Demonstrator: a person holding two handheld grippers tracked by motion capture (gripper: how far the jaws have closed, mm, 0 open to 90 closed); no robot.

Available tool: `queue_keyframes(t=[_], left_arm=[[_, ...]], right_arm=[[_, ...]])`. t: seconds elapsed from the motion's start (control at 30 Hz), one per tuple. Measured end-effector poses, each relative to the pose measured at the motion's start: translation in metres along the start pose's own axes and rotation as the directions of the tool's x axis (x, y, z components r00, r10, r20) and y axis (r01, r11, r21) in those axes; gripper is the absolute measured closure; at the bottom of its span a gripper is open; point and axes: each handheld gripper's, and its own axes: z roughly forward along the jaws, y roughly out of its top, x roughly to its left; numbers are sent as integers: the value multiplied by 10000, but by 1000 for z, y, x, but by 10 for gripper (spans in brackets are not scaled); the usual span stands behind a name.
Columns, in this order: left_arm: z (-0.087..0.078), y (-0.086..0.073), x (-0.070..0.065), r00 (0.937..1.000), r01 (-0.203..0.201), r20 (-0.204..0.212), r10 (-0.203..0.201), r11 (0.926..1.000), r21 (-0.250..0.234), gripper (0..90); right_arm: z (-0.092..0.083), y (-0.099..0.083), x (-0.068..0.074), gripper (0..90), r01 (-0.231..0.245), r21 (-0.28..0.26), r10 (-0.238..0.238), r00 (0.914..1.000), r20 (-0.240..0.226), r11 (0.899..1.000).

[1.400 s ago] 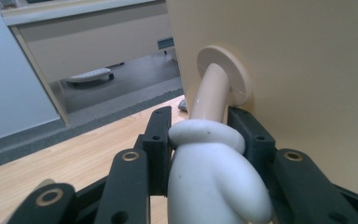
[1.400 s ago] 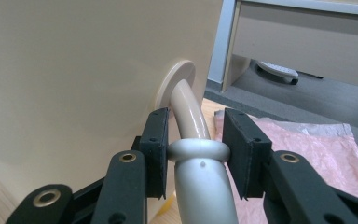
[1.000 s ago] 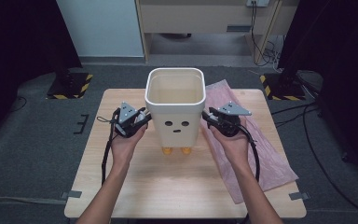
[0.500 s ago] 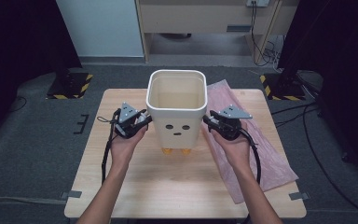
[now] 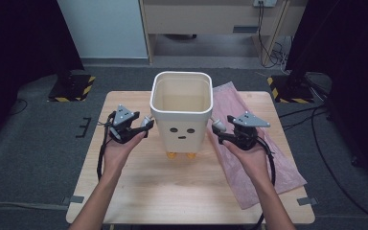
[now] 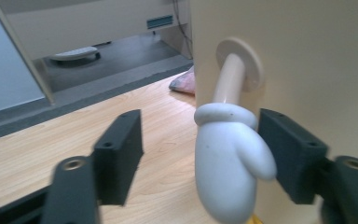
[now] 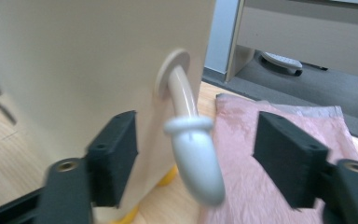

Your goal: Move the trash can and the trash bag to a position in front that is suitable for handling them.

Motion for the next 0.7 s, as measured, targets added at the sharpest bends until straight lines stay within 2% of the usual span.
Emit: queue_keyframes(t=[0.1, 0.17, 0.27, 0.33, 0.37, 0.4, 0.43, 0.5, 0.53, 0.7], left_arm=[[-12, 5, 5, 9991, -96, 416, 92, 9999, 88, 215], [-19, 11, 10, 9983, -200, 548, 195, 9998, 85, 171], [-25, 25, 20, 9974, 21, 725, -25, 10000, 60, 109], [-23, 34, 28, 9971, 86, 750, -100, 9998, 178, 101], [-21, 38, 32, 9969, 144, 764, -163, 9996, 254, 96], [-18, 41, 37, 9968, 244, 755, -268, 9992, 323, 88], [-16, 44, 40, 9964, 354, 750, -383, 9986, 390, 88], [-12, 48, 44, 9964, 283, 781, -314, 9988, 402, 87], [-10, 51, 47, 9966, 168, 799, -202, 9989, 431, 91], [-3, 60, 57, 9979, 339, 548, -353, 9990, 277, 121]], right_arm=[[-9, -11, 0, 242, 13, -18, -13, 10000, 27, 10000], [-12, -20, 1, 210, -67, -62, 66, 9999, -130, 10000], [-12, -34, 6, 186, -71, 117, 72, 10000, -63, 9999], [-11, -37, 7, 184, -76, 242, 75, 10000, 11, 9997], [-9, -43, 10, 200, -337, 284, 332, 9993, 164, 9990], [-6, -46, 10, 205, -512, 320, 508, 9986, 131, 9982], [-6, -46, 10, 205, -512, 320, 508, 9986, 131, 9982], [-2, -48, 11, 201, -442, 674, 437, 9990, 88, 9967], [-1, -49, 10, 204, -465, 674, 457, 9989, 137, 9966], [0, -56, 7, 202, -632, 880, 623, 9980, 126, 9941]])
